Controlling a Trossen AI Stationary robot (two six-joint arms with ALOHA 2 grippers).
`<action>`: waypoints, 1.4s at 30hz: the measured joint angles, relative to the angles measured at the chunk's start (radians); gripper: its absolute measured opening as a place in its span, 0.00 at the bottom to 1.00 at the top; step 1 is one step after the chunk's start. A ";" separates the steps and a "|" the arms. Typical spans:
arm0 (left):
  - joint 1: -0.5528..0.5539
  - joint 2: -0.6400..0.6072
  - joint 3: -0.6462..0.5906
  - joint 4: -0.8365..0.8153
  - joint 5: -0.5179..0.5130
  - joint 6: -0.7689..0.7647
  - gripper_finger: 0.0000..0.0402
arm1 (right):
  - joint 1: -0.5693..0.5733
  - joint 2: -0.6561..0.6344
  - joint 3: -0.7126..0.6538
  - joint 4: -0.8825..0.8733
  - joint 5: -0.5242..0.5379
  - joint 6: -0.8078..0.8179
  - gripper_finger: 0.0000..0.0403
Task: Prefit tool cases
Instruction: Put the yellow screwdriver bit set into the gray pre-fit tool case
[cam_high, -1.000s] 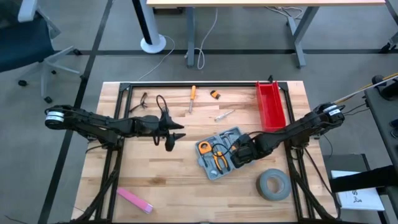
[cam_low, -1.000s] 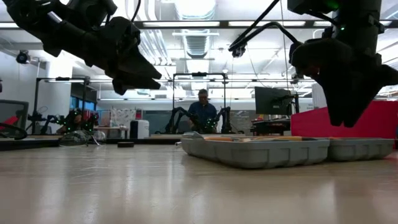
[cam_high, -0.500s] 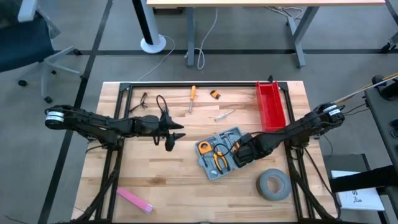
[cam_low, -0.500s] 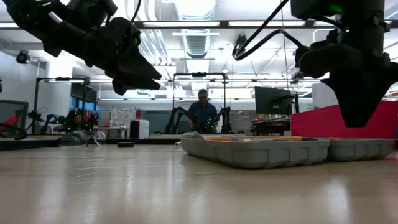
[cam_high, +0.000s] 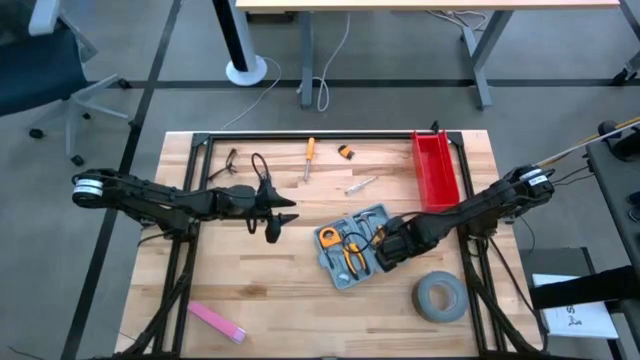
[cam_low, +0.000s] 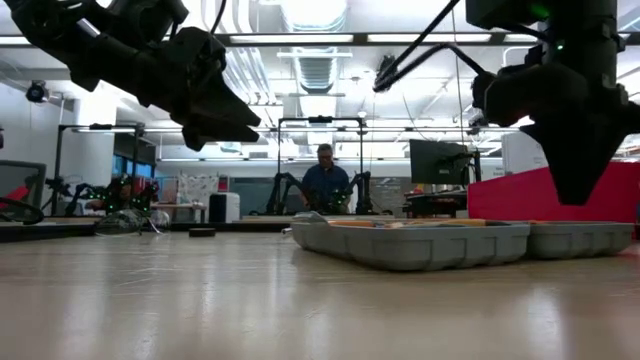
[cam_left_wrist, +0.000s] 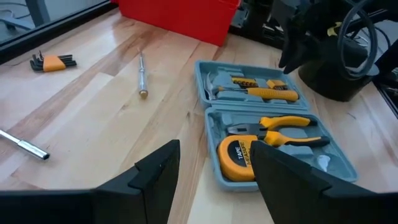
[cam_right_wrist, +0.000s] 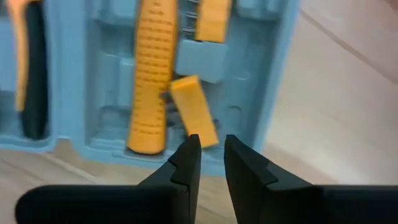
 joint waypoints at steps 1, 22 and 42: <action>0.000 0.000 0.000 0.004 0.000 0.000 0.51 | 0.000 0.001 0.000 0.013 0.000 -0.007 0.12; 0.000 0.000 0.000 0.001 0.022 0.000 0.51 | 0.000 0.060 -0.001 0.047 -0.023 -0.054 0.48; 0.000 0.000 0.000 0.001 0.025 0.022 0.51 | 0.000 0.060 -0.032 0.124 -0.051 -0.037 0.50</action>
